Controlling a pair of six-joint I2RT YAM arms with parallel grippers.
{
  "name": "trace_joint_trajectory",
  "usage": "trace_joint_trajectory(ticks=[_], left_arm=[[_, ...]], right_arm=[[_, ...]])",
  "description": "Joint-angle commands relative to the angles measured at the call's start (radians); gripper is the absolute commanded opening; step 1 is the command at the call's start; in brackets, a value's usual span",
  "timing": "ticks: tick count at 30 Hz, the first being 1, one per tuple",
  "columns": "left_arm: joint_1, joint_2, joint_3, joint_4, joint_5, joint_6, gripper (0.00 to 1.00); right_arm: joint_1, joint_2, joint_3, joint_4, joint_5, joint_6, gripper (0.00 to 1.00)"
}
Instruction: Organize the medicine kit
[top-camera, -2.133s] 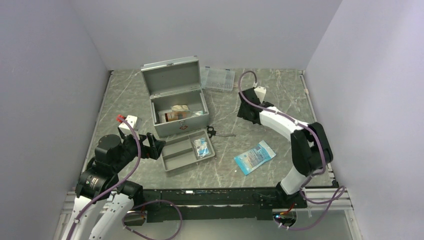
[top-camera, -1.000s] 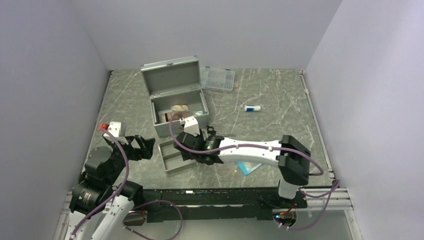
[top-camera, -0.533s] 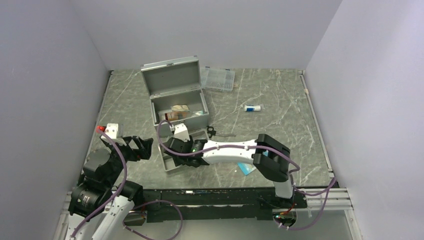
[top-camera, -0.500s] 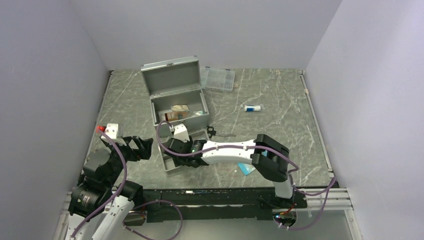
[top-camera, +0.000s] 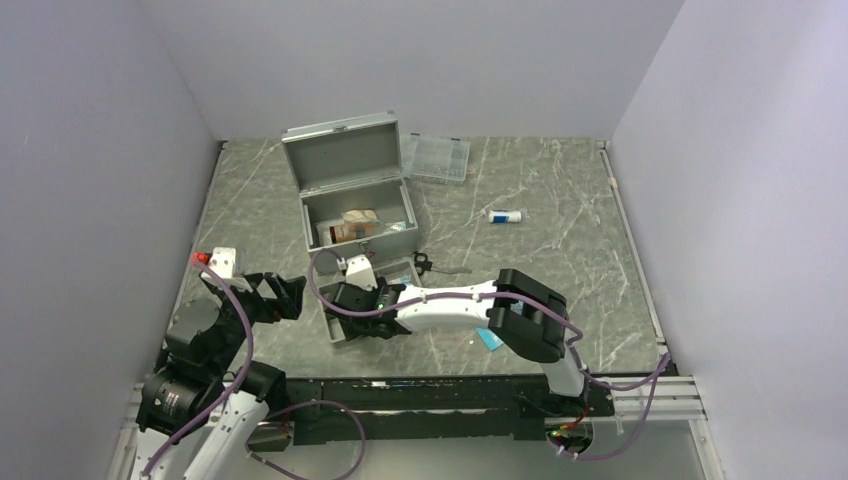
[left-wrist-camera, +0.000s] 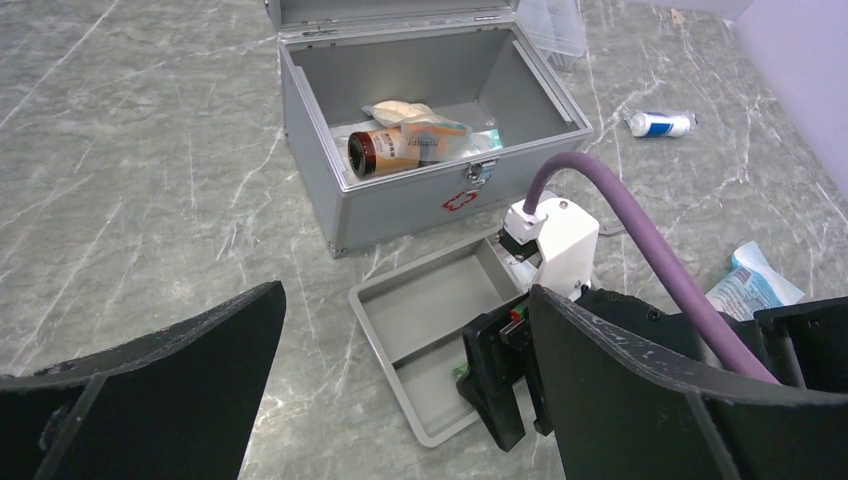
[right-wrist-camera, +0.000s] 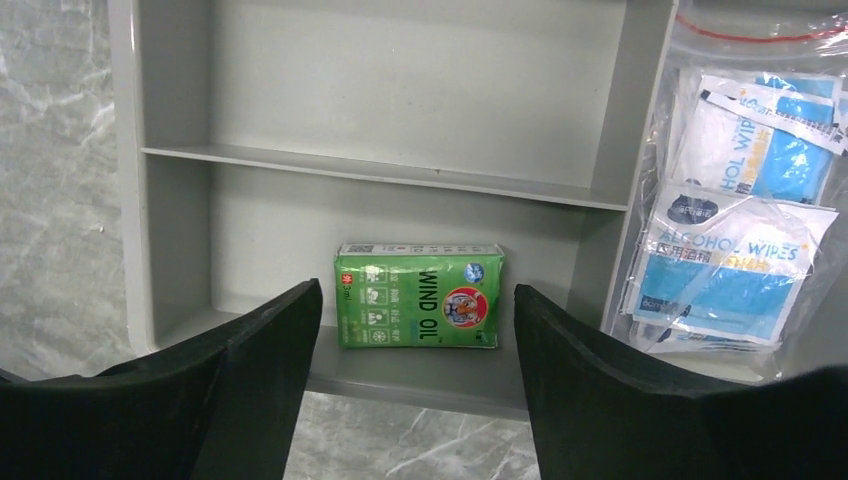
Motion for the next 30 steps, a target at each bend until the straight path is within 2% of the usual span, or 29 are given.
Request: trace_joint_trajectory(ticks=[1,8,18,26,28,30], left_arm=[[0.006,0.003,0.008,0.016,0.002,-0.013,0.99],[0.006,0.031,0.01,0.018,0.019,-0.008,0.99],[0.006,0.149,0.023,0.056,0.186,0.029,0.99],[-0.003,0.303,0.016,0.132,0.378,-0.035,0.99],[-0.029,0.335,0.012,0.156,0.39,-0.046,0.99],[-0.1,0.377,0.019,0.174,0.36,-0.059,0.99]], right_arm=[[0.005,-0.07,0.019,0.014,0.061,-0.005,0.75],[0.004,-0.218,-0.033,-0.033,0.176,-0.025,0.83],[-0.027,-0.492,-0.219,-0.236,0.348,0.07,0.87],[-0.163,-0.761,-0.411,-0.359,0.321,0.194,0.86],[-0.21,-0.822,-0.451,-0.368,0.296,0.196,0.86],[-0.242,-0.882,-0.486,-0.375,0.291,0.196,0.86]])
